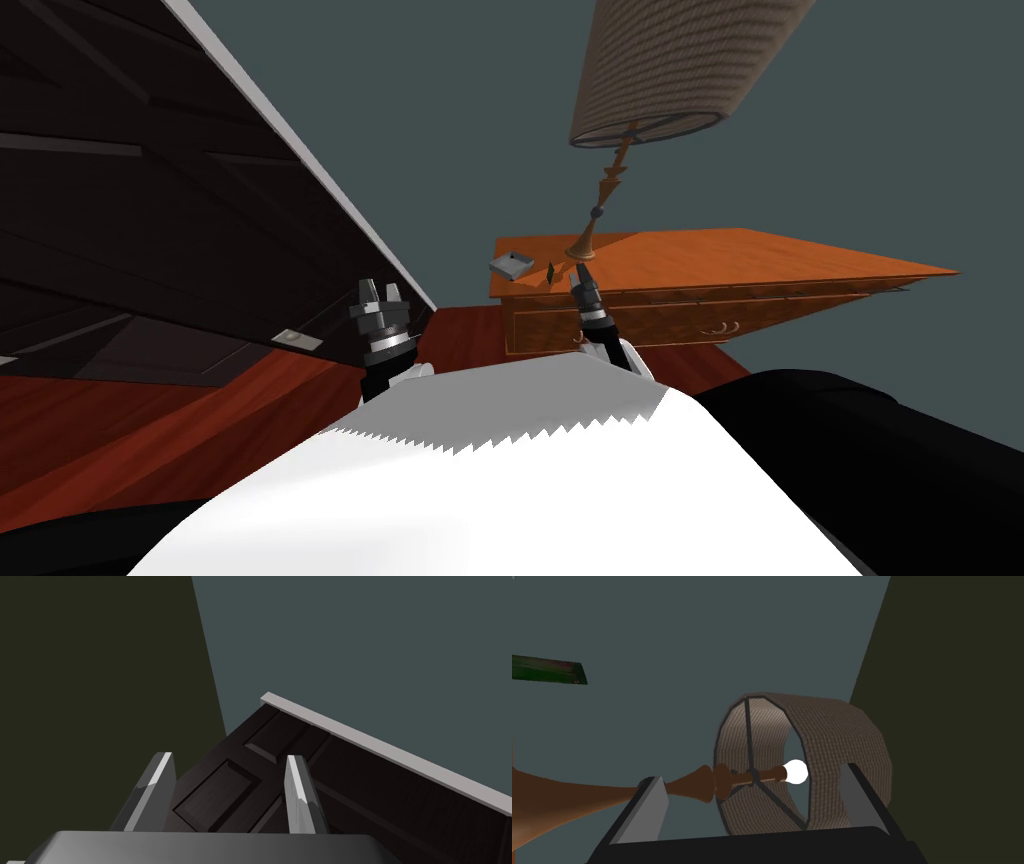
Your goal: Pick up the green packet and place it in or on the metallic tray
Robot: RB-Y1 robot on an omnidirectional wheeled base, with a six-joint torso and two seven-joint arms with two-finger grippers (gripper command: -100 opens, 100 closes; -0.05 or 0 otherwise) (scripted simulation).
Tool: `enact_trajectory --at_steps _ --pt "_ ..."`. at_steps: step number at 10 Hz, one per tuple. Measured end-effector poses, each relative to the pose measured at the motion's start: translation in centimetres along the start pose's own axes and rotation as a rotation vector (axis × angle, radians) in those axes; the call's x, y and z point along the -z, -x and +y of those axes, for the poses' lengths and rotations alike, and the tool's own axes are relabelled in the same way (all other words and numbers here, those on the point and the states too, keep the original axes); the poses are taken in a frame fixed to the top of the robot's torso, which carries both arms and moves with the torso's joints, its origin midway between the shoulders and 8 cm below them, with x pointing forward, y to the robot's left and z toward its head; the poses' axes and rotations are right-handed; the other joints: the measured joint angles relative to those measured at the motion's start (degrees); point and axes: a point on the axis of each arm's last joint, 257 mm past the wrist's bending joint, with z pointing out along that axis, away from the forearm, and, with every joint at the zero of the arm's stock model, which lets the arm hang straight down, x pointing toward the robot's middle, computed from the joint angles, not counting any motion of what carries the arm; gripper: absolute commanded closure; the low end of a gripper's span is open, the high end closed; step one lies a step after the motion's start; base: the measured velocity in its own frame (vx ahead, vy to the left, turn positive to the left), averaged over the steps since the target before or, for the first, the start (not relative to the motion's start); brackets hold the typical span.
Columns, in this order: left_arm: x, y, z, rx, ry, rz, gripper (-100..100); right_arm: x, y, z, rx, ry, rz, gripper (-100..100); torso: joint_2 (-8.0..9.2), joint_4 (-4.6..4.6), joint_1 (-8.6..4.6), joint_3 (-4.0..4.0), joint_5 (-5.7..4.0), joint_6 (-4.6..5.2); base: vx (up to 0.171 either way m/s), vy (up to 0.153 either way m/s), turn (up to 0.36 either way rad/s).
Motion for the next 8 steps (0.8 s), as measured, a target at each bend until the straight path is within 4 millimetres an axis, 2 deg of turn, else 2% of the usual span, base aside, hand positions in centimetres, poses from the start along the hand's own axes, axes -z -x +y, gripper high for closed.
enact_trajectory --at_steps 4,8 --pt "0.0 0.0 0.0 0.000 0.000 0.000 0 0.8 -0.5 -2.8 0.193 -0.045 0.074 -100 -0.01 0.00 0.05 -0.01 0.01 -0.01 -0.005 0.004 -0.096" --pt "0.0 0.0 0.0 0.000 0.000 0.000 0 1.3 -0.2 -5.9 0.393 -0.090 0.137 -100 -0.06 -0.01 0.17 -0.03 0.04 -0.02 0.005 0.030 -0.054"
